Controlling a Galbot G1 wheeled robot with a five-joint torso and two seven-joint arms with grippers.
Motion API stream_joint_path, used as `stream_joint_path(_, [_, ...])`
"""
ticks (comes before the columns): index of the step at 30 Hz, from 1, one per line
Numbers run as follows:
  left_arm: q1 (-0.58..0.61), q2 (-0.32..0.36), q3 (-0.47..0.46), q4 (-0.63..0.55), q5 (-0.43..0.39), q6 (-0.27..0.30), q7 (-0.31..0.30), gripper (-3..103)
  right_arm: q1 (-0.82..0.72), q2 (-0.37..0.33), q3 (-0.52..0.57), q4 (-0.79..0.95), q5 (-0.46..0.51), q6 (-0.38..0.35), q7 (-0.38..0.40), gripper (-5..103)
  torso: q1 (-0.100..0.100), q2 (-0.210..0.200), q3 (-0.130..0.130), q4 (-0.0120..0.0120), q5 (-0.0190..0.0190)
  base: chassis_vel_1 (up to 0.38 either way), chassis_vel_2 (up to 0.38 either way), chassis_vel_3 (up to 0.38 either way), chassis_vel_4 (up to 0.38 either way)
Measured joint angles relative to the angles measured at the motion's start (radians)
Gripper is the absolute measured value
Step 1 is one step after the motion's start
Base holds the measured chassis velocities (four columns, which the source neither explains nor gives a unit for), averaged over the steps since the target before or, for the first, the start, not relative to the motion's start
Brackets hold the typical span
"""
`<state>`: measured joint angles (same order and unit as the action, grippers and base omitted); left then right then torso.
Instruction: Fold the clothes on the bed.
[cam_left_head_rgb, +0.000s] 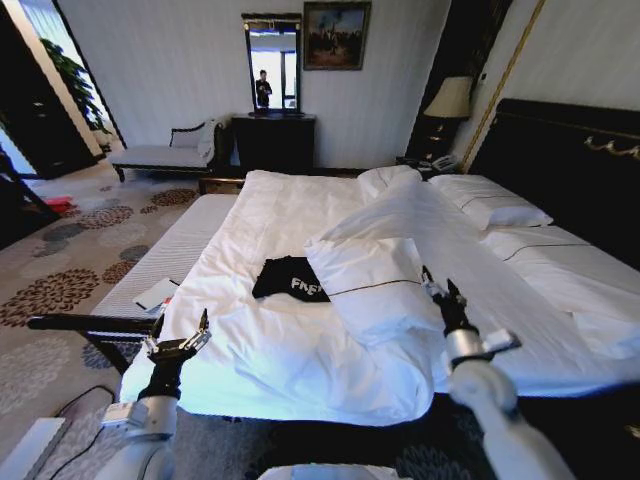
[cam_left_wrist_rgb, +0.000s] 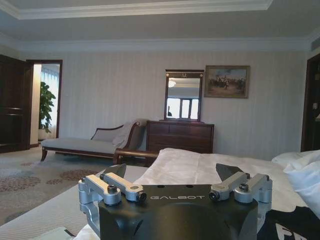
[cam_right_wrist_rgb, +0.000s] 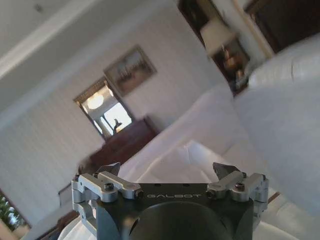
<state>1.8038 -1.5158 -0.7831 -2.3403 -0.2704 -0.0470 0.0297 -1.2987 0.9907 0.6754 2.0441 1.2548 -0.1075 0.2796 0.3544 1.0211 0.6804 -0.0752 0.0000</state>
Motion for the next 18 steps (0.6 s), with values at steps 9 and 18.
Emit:
stream_joint_path(9, [0.002, 0.0, -0.008, 0.009, 0.002, -0.001, -0.001, 100, 0.062, -0.034, -0.073, -0.098, -0.046, 0.149, -0.044, 100, 0.0, 0.0, 0.0, -0.0003, 0.0002, 0.0, 0.0, 0.0, 0.0])
stream_joint_path(18, [0.0, -0.013, 0.005, 0.015, 0.021, -0.006, -0.001, 100, 0.05, -0.044, -0.074, -0.13, -0.062, 0.191, -0.066, 100, 0.0, 0.0, 0.0, -0.0003, 0.0001, 0.0, 0.0, 0.0, 0.0])
